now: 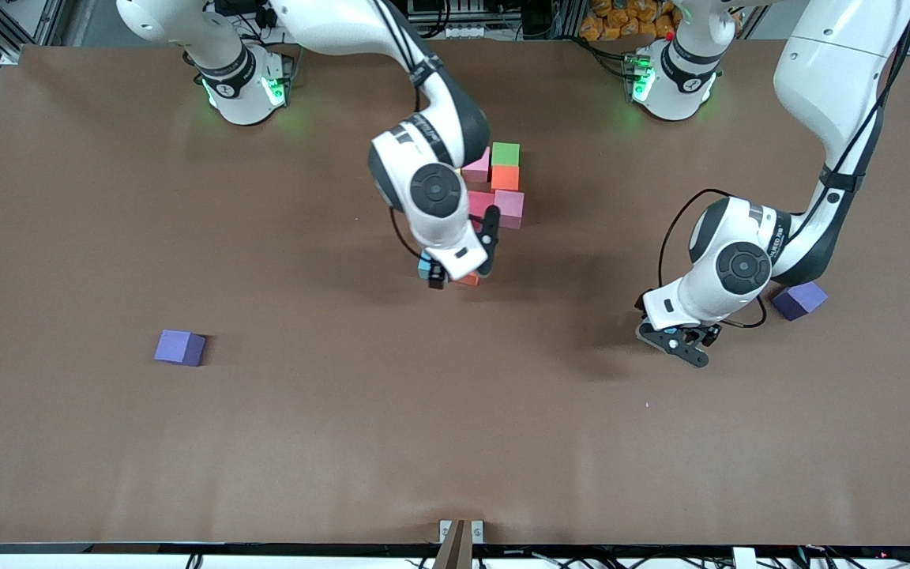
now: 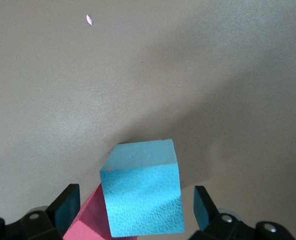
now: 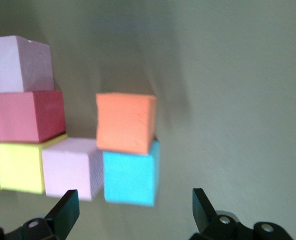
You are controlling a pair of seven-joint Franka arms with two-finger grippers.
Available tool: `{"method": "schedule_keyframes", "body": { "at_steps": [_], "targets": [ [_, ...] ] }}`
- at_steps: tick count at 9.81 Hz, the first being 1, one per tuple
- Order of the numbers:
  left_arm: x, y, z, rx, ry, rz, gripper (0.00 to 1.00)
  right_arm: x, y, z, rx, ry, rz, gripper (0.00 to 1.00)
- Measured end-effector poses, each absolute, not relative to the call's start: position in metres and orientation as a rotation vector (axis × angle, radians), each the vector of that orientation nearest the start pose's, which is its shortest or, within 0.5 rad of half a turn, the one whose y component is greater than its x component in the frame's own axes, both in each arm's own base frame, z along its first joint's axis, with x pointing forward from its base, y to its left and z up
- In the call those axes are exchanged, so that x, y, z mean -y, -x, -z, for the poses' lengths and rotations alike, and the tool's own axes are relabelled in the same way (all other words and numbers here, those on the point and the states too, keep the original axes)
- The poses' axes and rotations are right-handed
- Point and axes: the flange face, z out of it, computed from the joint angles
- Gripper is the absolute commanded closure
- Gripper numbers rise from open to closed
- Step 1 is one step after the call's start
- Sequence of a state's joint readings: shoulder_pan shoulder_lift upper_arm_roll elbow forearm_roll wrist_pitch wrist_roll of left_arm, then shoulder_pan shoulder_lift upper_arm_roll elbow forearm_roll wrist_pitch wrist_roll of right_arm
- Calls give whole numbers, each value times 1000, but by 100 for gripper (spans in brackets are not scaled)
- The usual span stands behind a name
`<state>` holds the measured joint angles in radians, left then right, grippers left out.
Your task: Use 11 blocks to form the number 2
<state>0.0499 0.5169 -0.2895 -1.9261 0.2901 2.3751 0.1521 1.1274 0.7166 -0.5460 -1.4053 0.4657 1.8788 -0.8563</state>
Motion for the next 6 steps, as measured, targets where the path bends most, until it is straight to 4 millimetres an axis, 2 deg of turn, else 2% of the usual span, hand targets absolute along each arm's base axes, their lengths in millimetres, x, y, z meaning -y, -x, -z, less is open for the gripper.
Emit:
{"method": "schedule_keyframes", "body": {
  "at_steps": [1, 3, 4, 6],
  "targets": [
    [137, -605, -220, -871, 2963, -57, 0, -444, -548, -327, 1833, 2418, -180, 0],
    [137, -604, -208, -873, 2976, -39, 0, -356, -603, -351, 1649, 2518, -167, 0],
    [136, -603, -200, -873, 2985, -27, 21, -309, -625, -357, 1558, 2563, -172, 0],
    [134, -600, -189, -872, 2995, -27, 97, -209, -663, -362, 1400, 2636, -158, 0]
  ]
}}
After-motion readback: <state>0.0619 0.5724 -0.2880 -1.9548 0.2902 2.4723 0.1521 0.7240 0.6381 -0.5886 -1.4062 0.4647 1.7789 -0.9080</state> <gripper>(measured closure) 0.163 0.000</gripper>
